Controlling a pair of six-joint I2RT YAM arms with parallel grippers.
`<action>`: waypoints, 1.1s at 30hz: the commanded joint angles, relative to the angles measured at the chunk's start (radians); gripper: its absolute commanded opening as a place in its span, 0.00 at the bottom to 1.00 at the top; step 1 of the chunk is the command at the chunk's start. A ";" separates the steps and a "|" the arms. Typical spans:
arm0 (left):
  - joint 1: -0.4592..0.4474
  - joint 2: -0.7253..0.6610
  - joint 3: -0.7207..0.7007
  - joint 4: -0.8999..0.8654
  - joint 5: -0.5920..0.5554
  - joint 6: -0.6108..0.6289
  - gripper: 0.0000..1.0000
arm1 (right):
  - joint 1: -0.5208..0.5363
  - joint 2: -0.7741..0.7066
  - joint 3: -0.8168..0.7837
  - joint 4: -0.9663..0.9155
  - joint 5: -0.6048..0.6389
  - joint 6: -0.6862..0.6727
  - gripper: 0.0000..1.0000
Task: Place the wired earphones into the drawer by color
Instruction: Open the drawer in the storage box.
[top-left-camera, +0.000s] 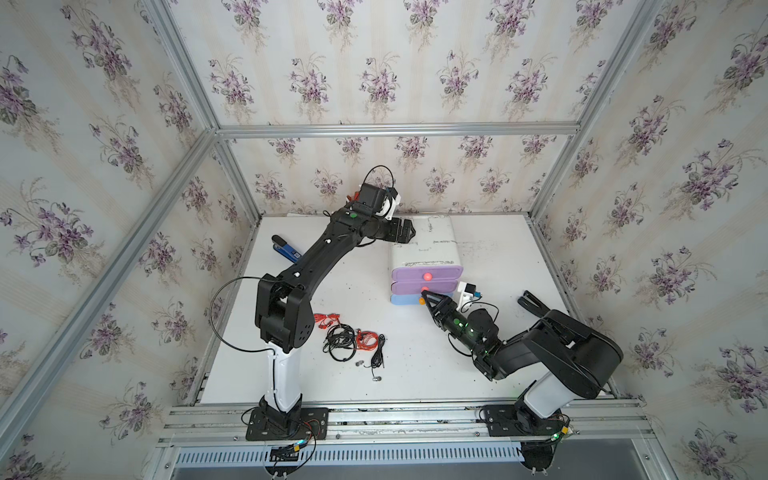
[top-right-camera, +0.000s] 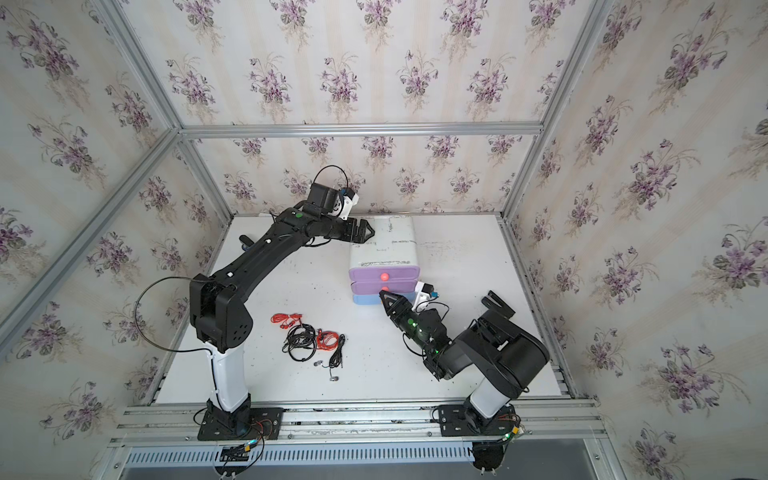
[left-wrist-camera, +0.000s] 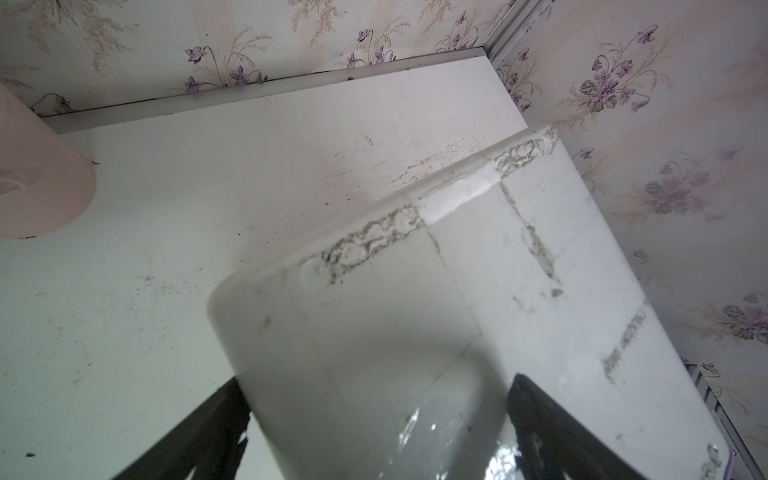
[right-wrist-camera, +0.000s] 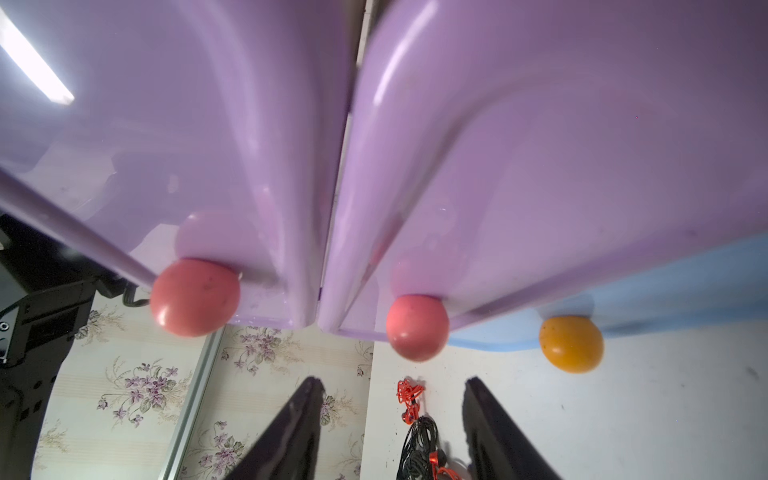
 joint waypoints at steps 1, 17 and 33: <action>0.000 0.004 -0.009 -0.033 0.016 0.025 0.97 | -0.008 0.013 0.016 0.050 0.010 -0.008 0.57; 0.008 -0.001 -0.026 -0.023 0.016 0.019 0.97 | -0.013 0.089 0.068 0.048 0.039 0.004 0.51; 0.017 -0.002 -0.046 -0.015 0.023 0.016 0.97 | -0.013 0.095 0.069 0.044 0.063 0.027 0.23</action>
